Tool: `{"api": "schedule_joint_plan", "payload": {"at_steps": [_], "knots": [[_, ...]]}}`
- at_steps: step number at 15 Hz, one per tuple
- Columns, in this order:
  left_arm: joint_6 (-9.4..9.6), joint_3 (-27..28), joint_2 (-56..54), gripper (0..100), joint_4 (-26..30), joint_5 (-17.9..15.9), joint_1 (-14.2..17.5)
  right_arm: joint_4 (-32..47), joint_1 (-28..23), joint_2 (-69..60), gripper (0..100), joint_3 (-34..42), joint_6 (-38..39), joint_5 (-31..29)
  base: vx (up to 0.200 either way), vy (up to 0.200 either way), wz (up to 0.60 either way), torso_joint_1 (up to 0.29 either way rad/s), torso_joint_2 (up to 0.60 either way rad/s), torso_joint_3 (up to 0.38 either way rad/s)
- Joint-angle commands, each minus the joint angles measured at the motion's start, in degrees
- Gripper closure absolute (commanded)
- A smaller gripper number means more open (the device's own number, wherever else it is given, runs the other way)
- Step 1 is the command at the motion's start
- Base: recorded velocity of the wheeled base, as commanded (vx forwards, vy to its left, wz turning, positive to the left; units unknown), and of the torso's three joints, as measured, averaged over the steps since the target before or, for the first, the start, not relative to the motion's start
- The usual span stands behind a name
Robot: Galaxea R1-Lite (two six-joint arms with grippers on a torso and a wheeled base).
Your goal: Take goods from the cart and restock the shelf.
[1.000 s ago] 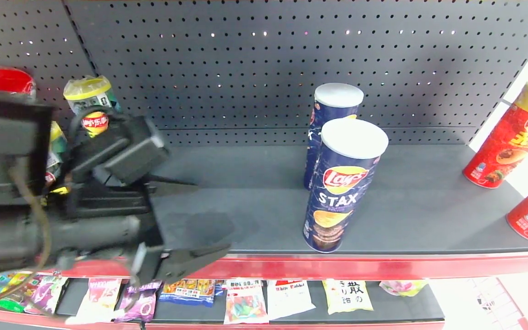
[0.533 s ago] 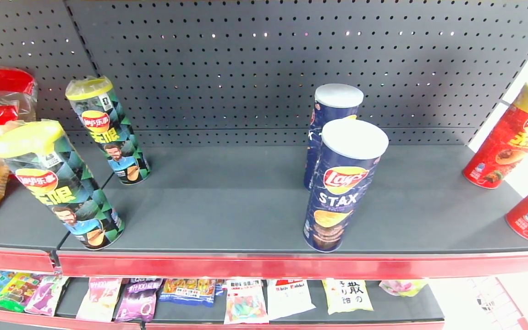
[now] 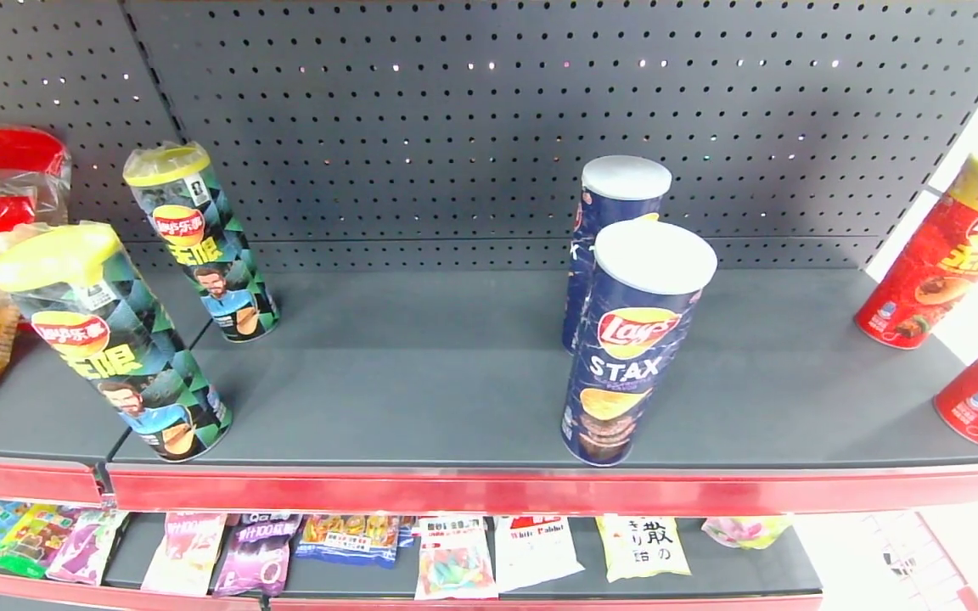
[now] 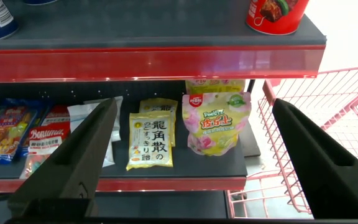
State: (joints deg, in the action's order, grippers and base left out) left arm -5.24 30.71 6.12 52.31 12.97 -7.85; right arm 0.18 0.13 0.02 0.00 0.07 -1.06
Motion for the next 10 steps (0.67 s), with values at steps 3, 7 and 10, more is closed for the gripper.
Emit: {"api": "schedule_joint_plan", "payload": {"at_steps": [3,7,10], "knots": [[-4.07,-6.8,-0.76,0,-4.23,4.43,3.37,-0.01,0.04,-0.02,0,0.0,0.01,0.01,0.0,0.0,0.0,0.0,0.0,0.0],[-4.78,-8.91,-1.11,0,-6.26,2.32,13.12,-0.01,0.04,0.06,0,0.0,0.01,0.01,0.0,0.0,0.0,0.0,0.0,0.0],[-3.02,-22.45,-1.11,0,-42.11,-12.88,13.12,-0.01,0.04,-0.02,0,0.0,0.01,0.01,0.0,0.0,0.0,0.0,0.0,0.0]]}}
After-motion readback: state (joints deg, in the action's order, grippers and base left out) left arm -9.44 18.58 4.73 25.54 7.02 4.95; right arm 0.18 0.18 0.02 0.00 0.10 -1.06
